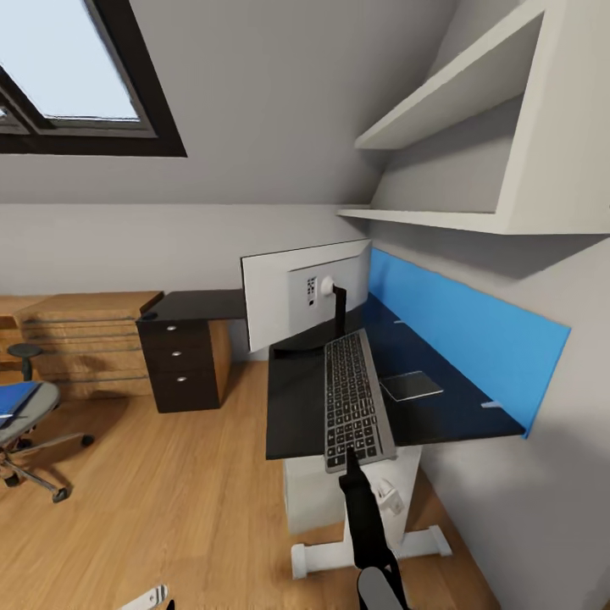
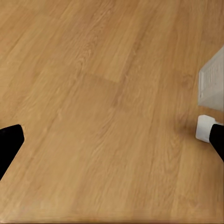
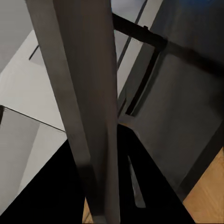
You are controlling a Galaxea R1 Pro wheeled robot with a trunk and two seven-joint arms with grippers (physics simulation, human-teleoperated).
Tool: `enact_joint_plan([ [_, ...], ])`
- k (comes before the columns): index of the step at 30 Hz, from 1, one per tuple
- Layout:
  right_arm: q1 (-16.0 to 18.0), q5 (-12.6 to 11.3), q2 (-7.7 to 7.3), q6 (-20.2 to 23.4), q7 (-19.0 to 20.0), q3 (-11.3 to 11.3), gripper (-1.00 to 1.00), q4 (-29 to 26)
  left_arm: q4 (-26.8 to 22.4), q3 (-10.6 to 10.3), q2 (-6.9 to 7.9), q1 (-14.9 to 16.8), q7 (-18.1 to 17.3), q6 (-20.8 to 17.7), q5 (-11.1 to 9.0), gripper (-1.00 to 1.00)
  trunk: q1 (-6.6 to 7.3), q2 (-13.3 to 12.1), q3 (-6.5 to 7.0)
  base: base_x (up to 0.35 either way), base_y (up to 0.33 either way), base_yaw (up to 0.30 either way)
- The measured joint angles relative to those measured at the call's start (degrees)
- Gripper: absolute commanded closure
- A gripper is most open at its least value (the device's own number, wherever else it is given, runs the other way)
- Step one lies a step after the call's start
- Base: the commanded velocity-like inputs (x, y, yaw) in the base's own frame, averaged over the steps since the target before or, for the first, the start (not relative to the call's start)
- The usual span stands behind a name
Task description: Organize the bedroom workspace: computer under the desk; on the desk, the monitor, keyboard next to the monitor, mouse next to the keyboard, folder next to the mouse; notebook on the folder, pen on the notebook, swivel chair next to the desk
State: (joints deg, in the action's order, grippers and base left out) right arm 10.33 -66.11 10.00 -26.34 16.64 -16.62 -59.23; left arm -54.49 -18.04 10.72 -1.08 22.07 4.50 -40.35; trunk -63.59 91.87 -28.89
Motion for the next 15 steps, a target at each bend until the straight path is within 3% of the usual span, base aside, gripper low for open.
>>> enact_joint_plan([
  [6,-0.01,0.11,0.00,0.02,0.06,-3.00,1.00,0.05,0.01,0.00,0.00,0.00,0.00,0.00,-0.03,-1.00,0.00,0.00,0.08,-0.274,0.214,0.013],
  [10,-0.03,0.03,0.00,0.21,0.04,-3.64,1.00,-0.04,-0.01,0.00,0.00,0.00,0.00,0.00,-0.07,-1.00,0.00,0.00,0.08,-0.235,0.261,0.001],
  [15,-0.03,0.19,0.00,0.41,-0.05,-4.07,1.00,-0.14,-0.02,0.00,0.00,0.00,0.09,0.01,-0.01,-1.00,0.03,0.00,0.09,-0.046,0.315,0.000],
])
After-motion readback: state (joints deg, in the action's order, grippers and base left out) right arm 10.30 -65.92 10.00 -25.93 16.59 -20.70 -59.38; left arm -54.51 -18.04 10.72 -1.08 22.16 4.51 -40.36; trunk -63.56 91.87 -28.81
